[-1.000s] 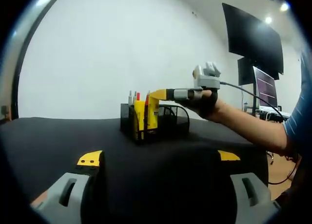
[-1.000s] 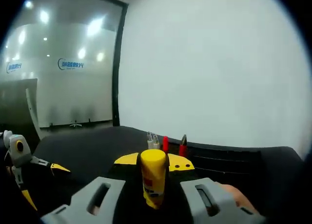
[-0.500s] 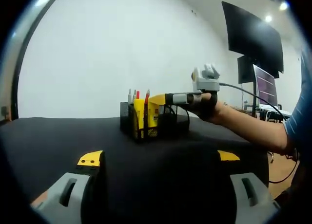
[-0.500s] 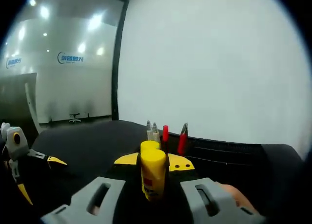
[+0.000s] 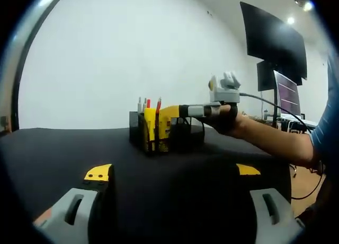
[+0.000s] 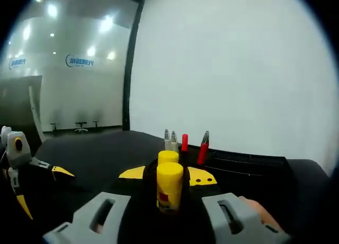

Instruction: Pick up pens and glue sticks and place them into the holder.

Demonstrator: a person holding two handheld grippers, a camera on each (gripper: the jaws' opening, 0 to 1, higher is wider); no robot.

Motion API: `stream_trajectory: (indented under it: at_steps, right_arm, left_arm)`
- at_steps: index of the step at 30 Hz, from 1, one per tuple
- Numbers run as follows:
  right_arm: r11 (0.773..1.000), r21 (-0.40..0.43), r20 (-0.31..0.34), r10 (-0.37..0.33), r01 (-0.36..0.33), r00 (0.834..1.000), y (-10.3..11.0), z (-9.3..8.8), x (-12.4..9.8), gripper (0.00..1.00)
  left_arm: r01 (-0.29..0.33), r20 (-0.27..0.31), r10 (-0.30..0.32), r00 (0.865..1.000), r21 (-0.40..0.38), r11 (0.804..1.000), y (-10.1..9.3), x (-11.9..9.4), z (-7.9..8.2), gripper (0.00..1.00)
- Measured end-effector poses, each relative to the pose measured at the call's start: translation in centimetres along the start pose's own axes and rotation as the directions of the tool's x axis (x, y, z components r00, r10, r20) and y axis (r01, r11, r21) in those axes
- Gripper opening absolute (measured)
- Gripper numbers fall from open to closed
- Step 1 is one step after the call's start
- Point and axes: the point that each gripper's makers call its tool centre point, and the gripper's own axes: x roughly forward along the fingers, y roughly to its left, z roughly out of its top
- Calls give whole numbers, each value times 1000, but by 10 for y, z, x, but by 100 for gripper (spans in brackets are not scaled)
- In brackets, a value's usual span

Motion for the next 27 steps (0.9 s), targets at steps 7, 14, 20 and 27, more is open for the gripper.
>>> stream_trajectory:
  at_steps: [7,14,20,27]
  right_arm:
    - [1000,5,22,-3,3,1000,-5,13,-20,26]
    - [1000,16,44,-3,3,999,-9,29,-54,32]
    - [1000,23,60,5,-7,998,-2,30,-87,39]
    - [999,30,78,22,-24,997,11,10,-126,61]
  left_arm:
    - [2,6,-1,1000,-11,1000,1,0,1,87]
    - [17,9,-17,1000,-26,1000,0,0,2,88]
    - [31,16,-31,999,-40,999,-2,0,3,91]
    - [48,18,-47,999,-53,997,-6,1,3,96]
